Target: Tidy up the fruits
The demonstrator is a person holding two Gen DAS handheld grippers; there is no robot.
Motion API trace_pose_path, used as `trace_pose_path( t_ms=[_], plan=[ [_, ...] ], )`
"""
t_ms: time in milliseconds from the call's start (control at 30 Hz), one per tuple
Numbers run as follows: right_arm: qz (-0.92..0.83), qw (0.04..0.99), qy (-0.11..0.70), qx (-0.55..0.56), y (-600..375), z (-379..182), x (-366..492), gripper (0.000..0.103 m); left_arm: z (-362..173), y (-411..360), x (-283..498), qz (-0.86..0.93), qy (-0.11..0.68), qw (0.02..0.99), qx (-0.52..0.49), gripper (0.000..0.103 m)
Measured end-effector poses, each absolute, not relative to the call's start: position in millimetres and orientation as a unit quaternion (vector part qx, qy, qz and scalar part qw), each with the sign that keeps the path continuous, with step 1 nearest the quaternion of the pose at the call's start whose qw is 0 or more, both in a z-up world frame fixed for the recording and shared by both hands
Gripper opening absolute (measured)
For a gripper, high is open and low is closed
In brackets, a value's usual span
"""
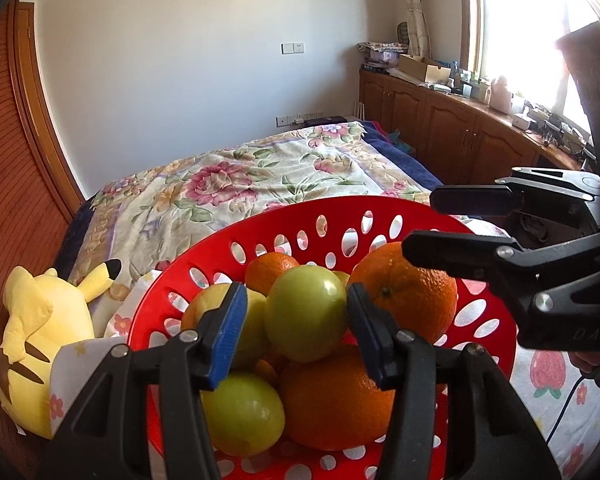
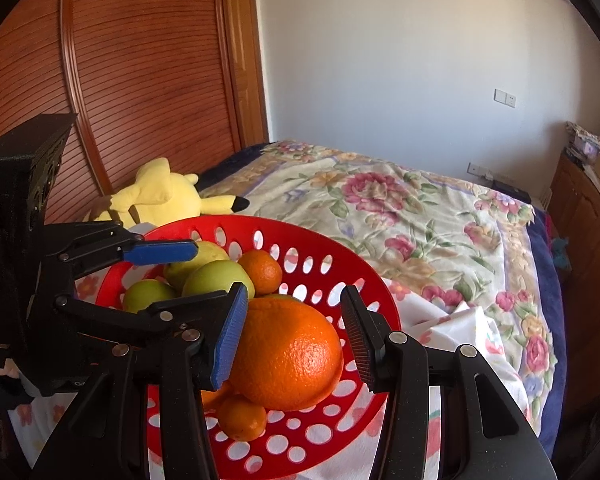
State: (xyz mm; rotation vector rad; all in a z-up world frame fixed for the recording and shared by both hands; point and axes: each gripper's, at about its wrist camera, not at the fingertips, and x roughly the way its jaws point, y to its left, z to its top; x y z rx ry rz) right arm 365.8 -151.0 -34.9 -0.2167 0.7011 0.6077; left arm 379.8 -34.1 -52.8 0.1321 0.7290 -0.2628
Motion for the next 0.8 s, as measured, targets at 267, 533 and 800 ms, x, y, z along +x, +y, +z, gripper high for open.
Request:
trace_pose_path(
  t_ms=[267, 533, 800],
  plan=[
    [0.267, 0.902, 0.328, -0.083, -163, -33, 345, 0.050, -46, -28, 353, -0.130, 0.327, 0.935, 0.049, 0.056],
    [0.253, 0.915, 0.304, -0.082, -158, -25, 310, 0.055, -32, -14, 317, -0.116, 0.297, 0.947, 0.038, 0.065],
    [0.231, 0.930, 0.278, -0.067, -157, -19, 276, 0.063, -19, 0, 281, -0.099, 0.264, 0.959, 0.035, 0.071]
  ],
)
